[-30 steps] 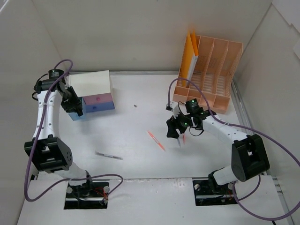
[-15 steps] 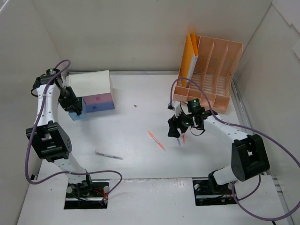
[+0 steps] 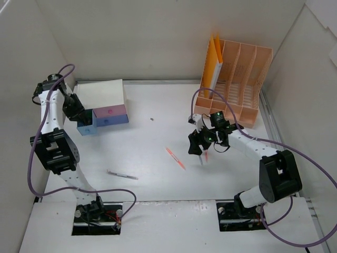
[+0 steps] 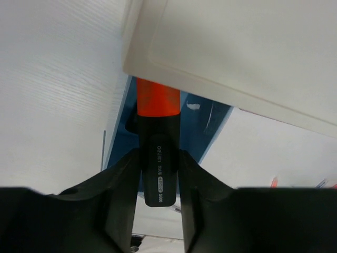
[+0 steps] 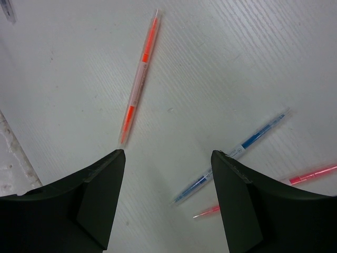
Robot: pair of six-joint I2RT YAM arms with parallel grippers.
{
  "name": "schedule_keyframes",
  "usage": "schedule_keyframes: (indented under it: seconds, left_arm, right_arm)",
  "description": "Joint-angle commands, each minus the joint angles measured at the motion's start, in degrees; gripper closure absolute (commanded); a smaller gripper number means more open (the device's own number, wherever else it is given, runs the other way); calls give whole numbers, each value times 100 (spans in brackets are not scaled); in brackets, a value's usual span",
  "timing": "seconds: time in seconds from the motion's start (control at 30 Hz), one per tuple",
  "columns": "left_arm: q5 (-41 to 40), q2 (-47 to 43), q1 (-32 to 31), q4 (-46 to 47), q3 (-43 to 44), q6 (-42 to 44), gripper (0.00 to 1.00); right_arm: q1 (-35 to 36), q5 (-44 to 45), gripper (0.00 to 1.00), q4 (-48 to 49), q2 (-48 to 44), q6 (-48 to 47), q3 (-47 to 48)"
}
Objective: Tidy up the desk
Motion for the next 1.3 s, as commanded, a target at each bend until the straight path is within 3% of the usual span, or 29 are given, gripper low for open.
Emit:
schedule_keyframes:
  seconds: [0.0, 0.1, 0.23, 0.4, 0.47, 0.5, 0.57, 0.7, 0.8, 0.97, 1.1, 1.27]
  left_arm:
    - [59, -55, 54, -99, 430, 62, 71]
    - [76, -36, 54, -152, 580, 45, 32]
    - [24, -474, 54, -117, 362, 54, 30]
    - [129, -1370, -68, 234, -87, 106, 37]
    - [199, -1696, -122, 550, -359, 133, 66]
    - [295, -2037, -122, 673, -665, 107, 100]
    - [349, -2373, -174, 850, -1061, 54, 100]
    - [332, -3242, -174, 991, -2745, 211, 100]
    - [-27, -3386, -174, 921, -3364, 414, 100]
    - [-502, -3193, -174, 1131, -3700, 160, 100]
    - [-758, -2833, -174, 1937, -3761, -288, 100]
    - [-907, -2060, -113, 2572, -3306, -754, 100]
  right_arm:
    - [-54, -145, 37, 295, -7, 47, 25]
    - [-54, -127, 37, 295, -7, 47, 16]
    - [-89, -118, 37, 295, -7, 64, 16]
    - [-89, -136, 37, 295, 63, 64, 16]
    - [-80, -145, 37, 295, 89, 64, 7]
    - [-89, -145, 37, 295, 107, 64, 16]
    - [-89, -136, 37, 295, 116, 56, -2]
    - [-89, -92, 37, 295, 116, 29, -2]
    - [-124, -92, 37, 295, 142, 12, 7]
    - [-115, -92, 37, 295, 212, 38, 33]
    - [-107, -74, 37, 303, 186, 47, 16]
    - [-168, -30, 37, 295, 98, 38, -28]
